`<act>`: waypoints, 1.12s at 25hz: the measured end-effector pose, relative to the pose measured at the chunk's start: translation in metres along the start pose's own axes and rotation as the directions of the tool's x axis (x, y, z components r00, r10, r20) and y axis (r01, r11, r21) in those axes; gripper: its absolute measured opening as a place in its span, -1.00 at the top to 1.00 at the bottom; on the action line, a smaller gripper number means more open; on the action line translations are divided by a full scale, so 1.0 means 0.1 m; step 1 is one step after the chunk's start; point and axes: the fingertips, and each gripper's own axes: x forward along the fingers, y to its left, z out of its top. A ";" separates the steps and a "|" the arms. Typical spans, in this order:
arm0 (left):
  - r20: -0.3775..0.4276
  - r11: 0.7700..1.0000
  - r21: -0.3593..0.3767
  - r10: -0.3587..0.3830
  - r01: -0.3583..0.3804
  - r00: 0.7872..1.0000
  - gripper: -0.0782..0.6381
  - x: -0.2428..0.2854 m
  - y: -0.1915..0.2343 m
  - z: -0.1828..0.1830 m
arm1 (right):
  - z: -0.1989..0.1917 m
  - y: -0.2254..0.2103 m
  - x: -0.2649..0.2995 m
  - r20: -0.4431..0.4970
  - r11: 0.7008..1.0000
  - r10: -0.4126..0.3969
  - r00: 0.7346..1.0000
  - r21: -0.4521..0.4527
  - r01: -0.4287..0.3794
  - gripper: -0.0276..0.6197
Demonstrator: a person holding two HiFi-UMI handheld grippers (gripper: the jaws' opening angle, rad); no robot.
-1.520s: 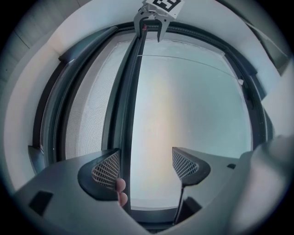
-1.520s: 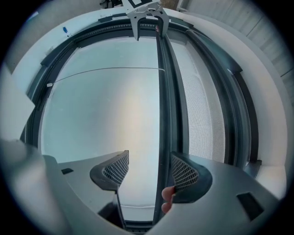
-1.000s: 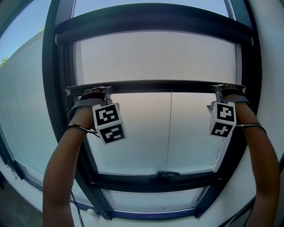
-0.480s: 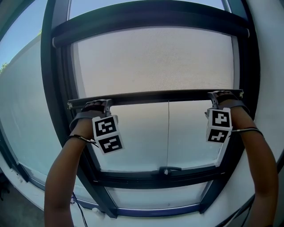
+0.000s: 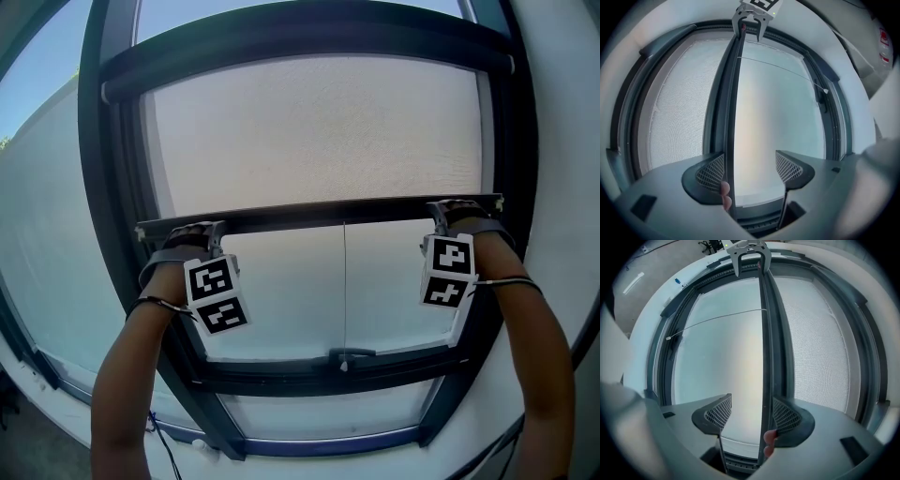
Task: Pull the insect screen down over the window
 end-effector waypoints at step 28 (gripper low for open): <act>0.036 0.988 -0.004 -0.152 0.153 0.988 -0.16 0.02 -0.45 0.01 | 0.04 0.42 0.04 0.002 0.992 0.126 0.992 0.011 -0.126 0.08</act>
